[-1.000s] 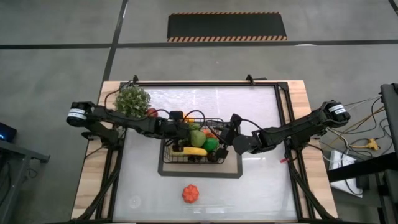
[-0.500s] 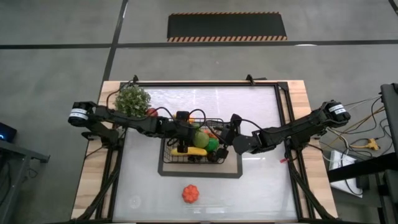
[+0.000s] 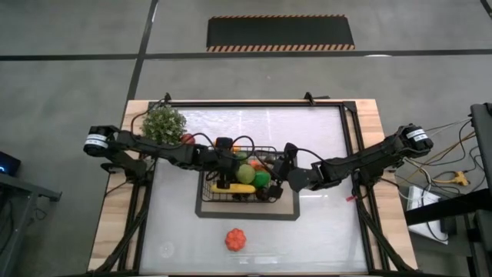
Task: Build produce basket
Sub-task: Put the green pear into the black wire basket, then put the orange tangerines into the black wire basket
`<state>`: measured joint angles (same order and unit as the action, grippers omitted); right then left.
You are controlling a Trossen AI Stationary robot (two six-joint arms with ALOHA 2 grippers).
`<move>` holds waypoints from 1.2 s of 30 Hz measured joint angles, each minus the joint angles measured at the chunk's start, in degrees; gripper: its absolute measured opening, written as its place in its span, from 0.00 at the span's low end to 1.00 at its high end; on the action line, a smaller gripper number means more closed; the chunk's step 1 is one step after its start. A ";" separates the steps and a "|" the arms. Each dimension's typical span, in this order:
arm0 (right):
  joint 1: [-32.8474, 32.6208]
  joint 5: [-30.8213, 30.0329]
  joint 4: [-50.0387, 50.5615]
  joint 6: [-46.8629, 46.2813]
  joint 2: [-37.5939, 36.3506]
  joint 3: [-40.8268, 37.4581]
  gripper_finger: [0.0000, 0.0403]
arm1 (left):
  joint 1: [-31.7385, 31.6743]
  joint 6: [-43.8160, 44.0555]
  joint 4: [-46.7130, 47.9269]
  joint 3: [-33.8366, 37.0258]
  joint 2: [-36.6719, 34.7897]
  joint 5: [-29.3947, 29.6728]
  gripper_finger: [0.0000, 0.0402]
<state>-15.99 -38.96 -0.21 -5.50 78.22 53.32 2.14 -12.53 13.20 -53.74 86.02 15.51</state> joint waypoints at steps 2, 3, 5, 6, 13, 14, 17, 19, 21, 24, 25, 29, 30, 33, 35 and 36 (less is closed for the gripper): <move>0.00 0.00 0.00 -0.07 0.00 0.00 0.17 | 0.00 0.07 0.23 -0.02 -0.01 0.18 0.00; 0.00 0.00 -0.02 -0.08 0.00 0.00 0.17 | 0.04 0.11 0.64 -0.01 -0.02 0.43 0.00; 0.00 0.00 -0.01 -0.09 0.00 0.00 0.17 | 0.06 0.15 2.20 -0.04 -0.38 1.64 0.00; 0.00 -0.02 -0.02 -0.09 0.00 0.00 0.17 | 0.06 0.15 2.89 -0.22 -0.48 2.25 0.00; 0.00 -0.02 0.12 0.12 0.00 0.00 0.17 | 0.11 0.17 6.62 -1.46 -2.65 4.46 0.00; -0.01 -0.02 0.33 0.38 -0.04 0.00 0.17 | 0.19 0.18 7.73 -1.78 -3.39 4.50 0.00; -0.02 -0.02 0.59 1.62 -0.40 0.27 0.17 | 0.68 0.26 9.53 -2.00 -6.21 4.55 0.00; -0.02 -0.07 0.69 2.76 -1.21 0.43 0.17 | 1.54 0.49 9.84 -2.05 -8.74 4.54 0.00; -0.04 -0.04 0.65 3.99 -2.38 0.59 0.17 | 2.67 1.84 9.50 -2.55 -11.17 4.54 0.00; -0.65 -0.11 0.85 5.52 -4.13 0.55 0.17 | 5.44 4.34 9.39 -2.69 -14.33 4.57 0.00; -1.08 -0.15 0.94 6.29 -4.64 0.47 0.17 | 6.63 4.89 9.21 -2.67 -15.02 4.56 0.00; -3.32 -0.14 1.01 8.19 -5.87 0.05 0.17 | 12.59 7.58 6.63 -2.05 -16.55 4.53 0.00; -3.89 -0.17 1.08 8.49 -5.90 -0.04 0.17 | 14.21 8.04 5.94 -2.02 -16.54 4.53 0.00; -5.81 -1.30 1.30 9.58 -5.90 -0.22 0.17 | 18.78 9.53 1.99 -1.92 -15.30 4.91 0.00; -7.06 -2.82 1.28 10.48 -5.90 -0.25 0.17 | 21.60 10.73 -0.80 -1.91 -14.19 5.62 0.00; -7.75 -3.34 1.26 10.83 -5.93 -0.26 0.17 | 22.75 11.41 -2.65 -1.89 -13.45 5.96 0.00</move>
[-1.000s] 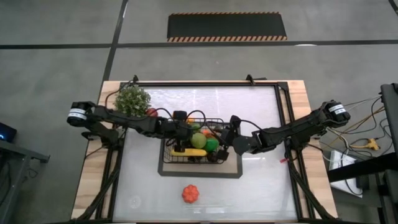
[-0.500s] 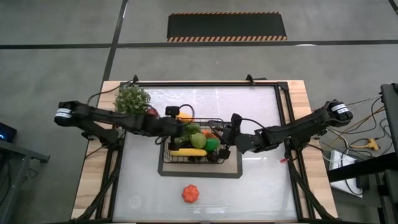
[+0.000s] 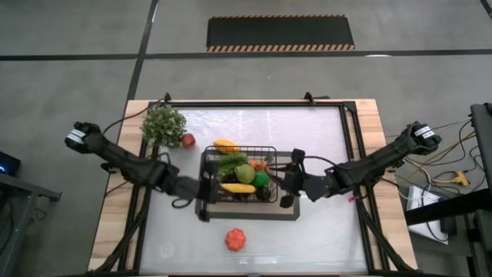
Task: Build produce basket
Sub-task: Put the orange tangerines into the black wire basket
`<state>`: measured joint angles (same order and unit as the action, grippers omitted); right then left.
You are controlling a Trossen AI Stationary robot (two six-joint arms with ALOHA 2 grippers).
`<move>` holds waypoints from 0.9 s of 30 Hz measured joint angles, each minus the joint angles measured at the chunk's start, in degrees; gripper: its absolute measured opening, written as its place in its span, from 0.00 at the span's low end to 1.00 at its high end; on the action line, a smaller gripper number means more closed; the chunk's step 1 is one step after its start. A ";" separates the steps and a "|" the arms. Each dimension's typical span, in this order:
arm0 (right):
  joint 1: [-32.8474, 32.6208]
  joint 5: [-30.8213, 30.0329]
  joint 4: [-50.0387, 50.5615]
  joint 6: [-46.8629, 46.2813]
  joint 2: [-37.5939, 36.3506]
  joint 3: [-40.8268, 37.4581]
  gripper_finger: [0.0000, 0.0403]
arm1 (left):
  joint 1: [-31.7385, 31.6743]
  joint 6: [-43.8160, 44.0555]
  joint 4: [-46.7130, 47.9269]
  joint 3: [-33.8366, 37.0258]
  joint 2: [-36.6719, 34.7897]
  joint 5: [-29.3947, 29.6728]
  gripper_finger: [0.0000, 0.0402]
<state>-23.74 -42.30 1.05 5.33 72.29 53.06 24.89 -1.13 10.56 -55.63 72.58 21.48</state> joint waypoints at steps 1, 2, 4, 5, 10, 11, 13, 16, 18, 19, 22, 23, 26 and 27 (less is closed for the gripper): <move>-0.59 -0.20 0.06 0.39 -0.09 -0.05 0.17 | 1.00 0.79 -1.32 -0.16 0.78 0.06 0.00; -1.24 -0.21 0.19 0.85 -0.17 -0.11 0.17 | 2.00 1.89 -1.38 -0.45 1.62 0.13 0.00; -2.43 -0.25 0.04 1.65 -0.30 -0.11 0.17 | 3.78 4.83 -0.89 -1.36 3.57 0.65 0.00; -2.95 -0.29 0.03 1.93 -0.34 -0.11 0.17 | 4.49 6.20 -1.08 -2.04 4.64 1.06 0.00; -5.12 -0.29 0.03 2.27 -0.36 -0.61 0.17 | 8.11 9.86 -0.18 -5.89 10.48 1.45 0.00; -5.49 -0.31 0.05 2.29 -0.40 -0.81 0.17 | 8.91 9.90 0.89 -6.69 11.62 1.42 0.00; -6.30 -0.35 0.13 2.22 -0.53 -1.15 0.17 | 10.29 10.75 3.07 -8.50 13.78 1.45 0.00; -7.64 -0.35 0.11 1.70 -0.70 -1.69 0.17 | 12.06 15.52 5.91 -10.69 16.76 0.99 0.00; -8.49 -0.34 0.42 1.03 -0.70 -1.98 0.17 | 12.83 17.29 6.73 -12.07 18.95 -0.98 0.00; -8.91 -0.33 0.48 0.76 -0.70 -2.13 0.17 | 13.31 17.30 6.81 -12.41 19.96 -2.11 0.00; -10.07 -0.34 0.47 0.69 -0.70 -2.52 0.17 | 14.41 18.44 6.57 -13.47 22.61 -3.74 0.00; -10.33 -0.33 0.56 0.67 -0.70 -2.56 0.17 | 14.62 20.01 6.44 -13.72 23.30 -3.89 0.00; -10.88 -0.31 0.43 0.20 -0.70 -2.56 0.17 | 14.66 25.84 6.53 -14.08 24.60 -6.75 0.04; -10.93 -0.25 0.41 0.03 -0.70 -2.56 0.17 | 14.58 27.45 6.62 -14.07 24.78 -8.18 0.07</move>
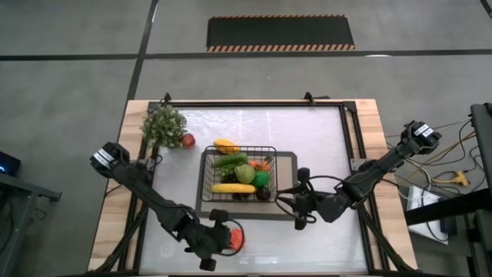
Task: Build produce basket
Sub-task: Put the orange tangerines into the black wire basket
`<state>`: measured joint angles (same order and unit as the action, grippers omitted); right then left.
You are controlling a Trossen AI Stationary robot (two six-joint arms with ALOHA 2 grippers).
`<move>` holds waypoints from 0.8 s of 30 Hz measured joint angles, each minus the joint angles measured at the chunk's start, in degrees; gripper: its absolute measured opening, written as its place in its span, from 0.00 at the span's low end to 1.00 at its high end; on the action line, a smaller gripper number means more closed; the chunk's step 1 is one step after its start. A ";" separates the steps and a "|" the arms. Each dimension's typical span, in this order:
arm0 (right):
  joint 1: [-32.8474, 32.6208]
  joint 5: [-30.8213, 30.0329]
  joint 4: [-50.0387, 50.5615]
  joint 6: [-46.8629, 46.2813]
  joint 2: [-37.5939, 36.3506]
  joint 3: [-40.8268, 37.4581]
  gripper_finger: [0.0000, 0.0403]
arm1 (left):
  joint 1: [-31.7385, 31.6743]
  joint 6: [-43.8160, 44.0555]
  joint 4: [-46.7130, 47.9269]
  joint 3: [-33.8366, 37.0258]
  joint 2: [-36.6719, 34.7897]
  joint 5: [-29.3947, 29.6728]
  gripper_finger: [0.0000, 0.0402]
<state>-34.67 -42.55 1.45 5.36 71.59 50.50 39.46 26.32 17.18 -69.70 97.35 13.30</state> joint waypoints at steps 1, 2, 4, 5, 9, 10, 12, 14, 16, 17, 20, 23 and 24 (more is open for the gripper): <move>0.00 0.06 0.04 -0.29 0.00 0.00 0.17 | -0.04 1.69 0.15 0.12 0.18 -0.92 0.10; 0.01 0.23 0.07 -0.78 0.00 -0.01 0.17 | -0.08 3.38 0.19 0.24 0.47 -1.30 0.14; 0.03 0.73 0.04 -1.33 0.00 -0.11 0.17 | -0.05 5.64 0.01 0.61 0.93 -2.33 0.22; 0.04 0.81 0.07 -1.45 0.00 -0.16 0.17 | -0.02 6.35 0.11 0.72 1.27 -2.41 0.26; 0.02 0.99 0.17 -1.72 0.00 -0.28 0.17 | -0.03 7.80 -0.25 0.73 2.40 -2.47 0.47; 0.02 0.99 0.13 -1.72 0.00 -0.28 0.17 | -0.07 7.80 -0.29 0.73 2.50 -2.30 0.52; 0.02 0.99 0.20 -1.72 0.00 -0.31 0.17 | -0.09 7.03 -0.27 0.73 2.69 0.09 0.62; 0.02 0.98 0.37 -1.82 0.00 -0.31 0.17 | 0.02 4.80 -0.50 0.73 3.07 3.22 0.72; 0.02 0.98 0.67 -1.92 0.00 -0.33 0.17 | 0.02 3.64 -0.52 0.73 3.48 4.25 0.80; 0.02 0.97 0.91 -2.26 0.00 -0.33 0.17 | 0.03 3.10 -0.67 0.73 3.68 4.33 0.83; 0.04 0.99 1.47 -3.01 0.00 -0.57 0.17 | 0.04 2.82 -2.09 0.75 4.61 4.36 0.90; 0.02 0.99 1.49 -3.45 0.00 -0.96 0.17 | 0.02 2.88 -2.13 0.79 5.47 4.64 0.92; 0.02 0.99 1.52 -3.45 0.00 -1.08 0.17 | -0.01 3.08 -2.14 0.80 5.75 4.77 0.92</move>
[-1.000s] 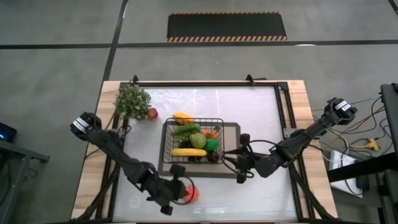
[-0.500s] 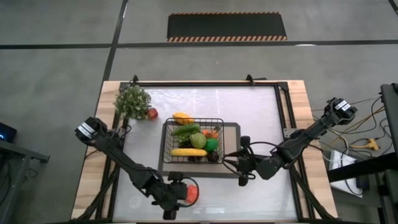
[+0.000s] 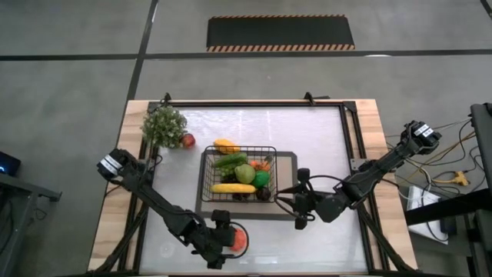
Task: Build produce basket
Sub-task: Put the orange tangerines into the black wire basket
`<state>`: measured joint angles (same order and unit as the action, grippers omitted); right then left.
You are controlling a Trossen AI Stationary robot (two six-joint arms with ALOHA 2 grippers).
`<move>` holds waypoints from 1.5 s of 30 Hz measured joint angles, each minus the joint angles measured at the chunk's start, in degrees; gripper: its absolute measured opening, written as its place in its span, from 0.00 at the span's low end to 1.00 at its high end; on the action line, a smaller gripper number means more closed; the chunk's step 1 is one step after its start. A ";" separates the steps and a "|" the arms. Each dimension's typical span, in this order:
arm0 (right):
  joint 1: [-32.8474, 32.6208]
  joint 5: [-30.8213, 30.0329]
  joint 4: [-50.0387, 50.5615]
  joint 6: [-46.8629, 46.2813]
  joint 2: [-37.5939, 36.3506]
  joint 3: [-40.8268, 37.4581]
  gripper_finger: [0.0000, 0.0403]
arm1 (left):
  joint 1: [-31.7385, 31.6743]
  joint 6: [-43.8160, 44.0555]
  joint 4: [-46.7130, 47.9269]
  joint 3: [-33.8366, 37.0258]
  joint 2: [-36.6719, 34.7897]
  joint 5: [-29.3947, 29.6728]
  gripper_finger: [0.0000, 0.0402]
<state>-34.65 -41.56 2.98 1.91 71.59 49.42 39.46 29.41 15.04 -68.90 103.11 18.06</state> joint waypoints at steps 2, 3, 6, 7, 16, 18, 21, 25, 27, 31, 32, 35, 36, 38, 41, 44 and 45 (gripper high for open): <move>0.00 0.00 0.09 -0.48 0.00 -0.08 0.17 | -0.11 0.13 -0.42 0.00 0.64 -0.02 0.93; 0.01 0.00 0.09 -0.57 0.00 -0.08 0.17 | -0.18 0.09 -0.79 0.04 0.93 -0.04 0.93; 0.00 0.00 0.09 -0.59 0.00 -0.08 0.17 | -0.36 -0.03 -1.05 0.09 1.49 0.27 0.93; 0.00 0.00 0.09 -0.59 0.00 -0.08 0.17 | -0.39 -0.17 -1.08 0.13 1.53 0.50 0.93; 0.00 0.02 0.09 -0.81 0.15 -0.08 0.17 | -0.38 -0.37 -1.45 1.05 1.51 2.20 0.93; 0.01 0.02 0.14 -0.83 0.15 -0.08 0.17 | -0.38 -0.48 -1.61 1.21 1.51 2.22 0.93; 0.00 0.02 0.14 -0.83 0.15 -0.08 0.17 | -0.38 -1.35 -4.15 2.50 1.53 2.46 0.93; 0.00 0.02 0.16 -0.85 0.15 -0.08 0.17 | -0.41 -1.62 -4.69 3.50 1.53 3.52 0.93; 0.00 0.02 0.16 -0.90 0.15 -0.08 0.17 | -0.41 -1.64 -5.20 4.04 1.53 3.70 0.93; 0.00 0.02 0.17 -1.02 0.15 -0.08 0.17 | -0.45 -1.35 -9.41 6.37 1.53 3.72 0.93; 0.01 0.02 0.17 -1.02 0.15 -0.09 0.17 | -0.45 -1.31 -10.42 7.04 1.54 3.72 0.93; 0.00 0.02 0.16 -1.05 0.15 -0.10 0.17 | -0.45 -1.27 -11.93 8.07 1.56 3.78 0.92; 0.01 0.02 0.16 -1.05 0.15 -0.10 0.17 | -0.45 -1.24 -12.06 8.28 1.56 3.78 0.92; 0.00 0.04 0.16 -1.07 0.17 -0.10 0.17 | -0.45 -1.24 -12.14 8.53 1.56 3.90 0.90; 0.02 0.02 0.18 -1.39 0.17 -0.10 0.17 | -0.45 -1.27 -12.24 8.55 1.56 3.96 0.84; 0.02 0.02 0.17 -1.51 0.17 -0.10 0.17 | -0.45 -1.28 -12.27 8.55 1.56 3.95 0.79; 0.02 0.04 0.16 -1.51 0.17 -0.10 0.17 | -0.45 -1.30 -12.27 8.55 1.51 3.93 0.77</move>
<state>-34.63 -41.52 3.14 0.40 71.77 49.32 39.00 28.10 2.76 -60.36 104.61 22.00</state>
